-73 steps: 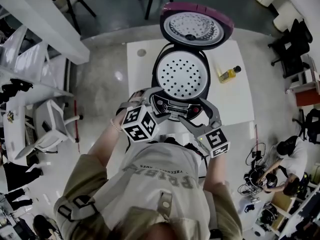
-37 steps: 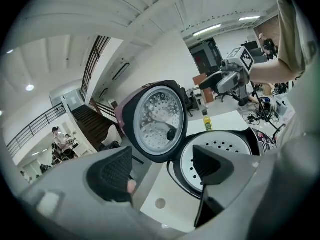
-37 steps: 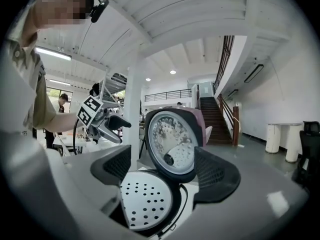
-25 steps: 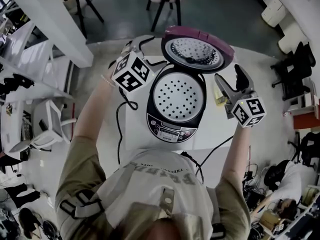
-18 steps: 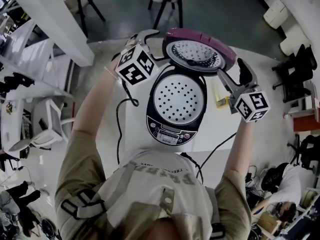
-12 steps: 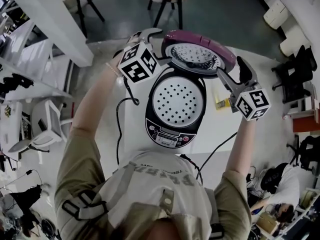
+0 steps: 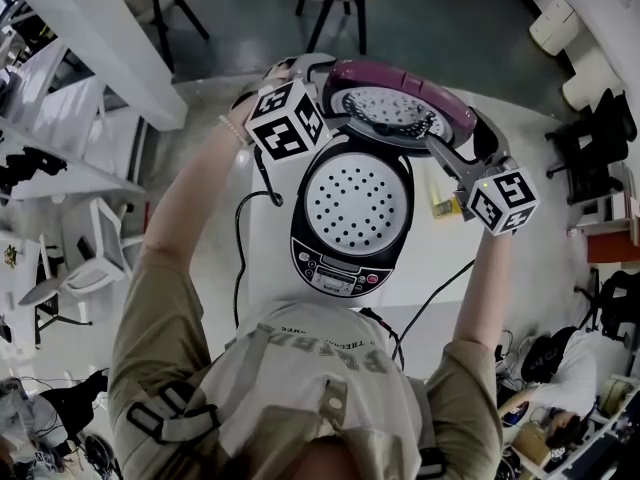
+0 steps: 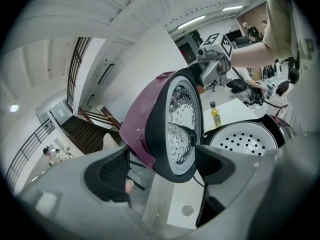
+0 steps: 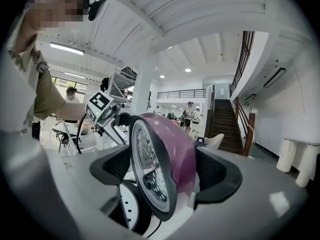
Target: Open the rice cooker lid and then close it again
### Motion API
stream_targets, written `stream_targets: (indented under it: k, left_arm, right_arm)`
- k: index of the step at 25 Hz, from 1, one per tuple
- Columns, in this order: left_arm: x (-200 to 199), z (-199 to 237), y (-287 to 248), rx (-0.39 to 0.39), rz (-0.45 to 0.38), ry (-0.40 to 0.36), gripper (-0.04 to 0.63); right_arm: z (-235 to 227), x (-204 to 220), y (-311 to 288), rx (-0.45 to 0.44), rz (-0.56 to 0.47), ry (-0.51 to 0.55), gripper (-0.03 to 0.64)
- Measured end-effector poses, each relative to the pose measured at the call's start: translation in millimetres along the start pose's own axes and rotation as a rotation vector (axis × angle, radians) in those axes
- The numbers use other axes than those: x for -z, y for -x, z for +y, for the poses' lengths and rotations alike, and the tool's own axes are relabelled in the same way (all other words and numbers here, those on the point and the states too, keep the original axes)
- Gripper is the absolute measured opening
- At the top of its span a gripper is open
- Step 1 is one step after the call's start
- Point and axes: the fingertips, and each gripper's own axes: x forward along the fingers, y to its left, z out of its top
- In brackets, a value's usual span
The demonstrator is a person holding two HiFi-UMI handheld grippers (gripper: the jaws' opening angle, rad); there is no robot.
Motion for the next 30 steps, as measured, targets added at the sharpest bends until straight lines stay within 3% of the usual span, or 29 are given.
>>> stream_targets:
  k: [30]
  left_arm:
    - [7.6, -54.7, 40.9, 0.048, 0.039, -0.049, 0.437]
  right_arm:
    - [55.1, 7.4, 29.1, -0.034, 0.058, 0.036, 0.41]
